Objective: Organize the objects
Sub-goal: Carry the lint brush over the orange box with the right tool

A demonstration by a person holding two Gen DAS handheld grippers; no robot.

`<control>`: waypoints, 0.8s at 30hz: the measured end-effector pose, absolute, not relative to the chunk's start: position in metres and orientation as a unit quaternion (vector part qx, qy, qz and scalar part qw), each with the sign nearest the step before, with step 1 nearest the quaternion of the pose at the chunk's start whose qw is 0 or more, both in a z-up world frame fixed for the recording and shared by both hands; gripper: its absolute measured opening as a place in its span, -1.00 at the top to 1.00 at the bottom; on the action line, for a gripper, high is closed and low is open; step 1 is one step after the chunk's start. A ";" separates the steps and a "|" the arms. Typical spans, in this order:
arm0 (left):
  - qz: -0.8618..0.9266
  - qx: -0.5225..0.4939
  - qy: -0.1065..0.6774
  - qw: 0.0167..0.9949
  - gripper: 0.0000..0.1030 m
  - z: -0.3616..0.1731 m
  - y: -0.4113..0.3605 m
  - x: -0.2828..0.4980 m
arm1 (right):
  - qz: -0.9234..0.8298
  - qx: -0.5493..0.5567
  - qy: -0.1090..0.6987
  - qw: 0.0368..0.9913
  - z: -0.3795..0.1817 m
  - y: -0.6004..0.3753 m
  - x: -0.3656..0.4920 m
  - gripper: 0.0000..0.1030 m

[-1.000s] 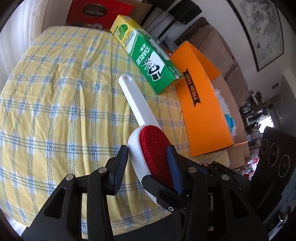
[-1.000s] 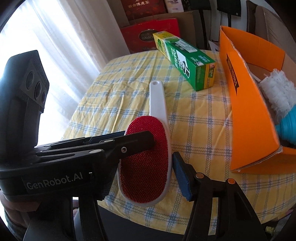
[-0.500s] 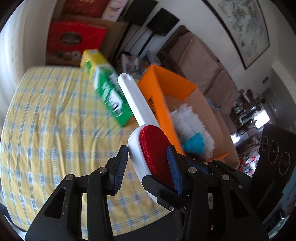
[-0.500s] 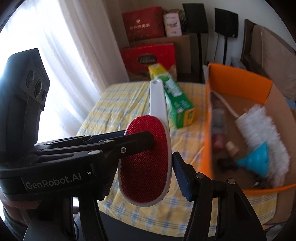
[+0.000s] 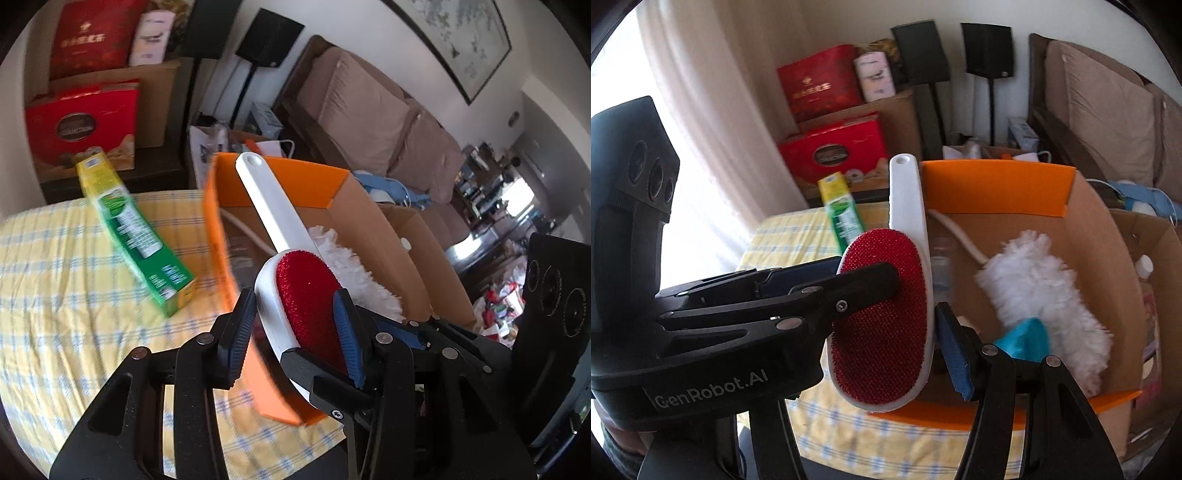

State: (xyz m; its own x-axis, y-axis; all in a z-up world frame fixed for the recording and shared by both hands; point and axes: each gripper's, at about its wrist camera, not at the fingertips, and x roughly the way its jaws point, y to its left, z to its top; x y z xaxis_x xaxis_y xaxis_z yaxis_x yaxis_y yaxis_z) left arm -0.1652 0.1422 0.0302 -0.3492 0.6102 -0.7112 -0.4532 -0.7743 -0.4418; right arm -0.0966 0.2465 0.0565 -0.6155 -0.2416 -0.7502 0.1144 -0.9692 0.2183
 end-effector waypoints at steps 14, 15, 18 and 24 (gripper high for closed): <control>0.789 -0.492 -0.070 0.360 0.22 0.020 0.232 -0.197 | -0.890 0.447 -0.083 0.046 0.054 0.325 -0.121 -0.17; 0.788 -0.493 -0.067 0.363 0.23 0.020 0.240 -0.198 | -0.889 0.448 -0.082 0.041 0.053 0.331 -0.122 -0.17; 0.780 -0.500 -0.065 0.371 0.23 0.015 0.259 -0.202 | -0.888 0.451 -0.081 0.027 0.050 0.349 -0.124 -0.18; 0.761 -0.523 -0.053 0.379 0.32 -0.007 0.289 -0.204 | -0.882 0.465 -0.079 -0.001 0.032 0.380 -0.126 -0.17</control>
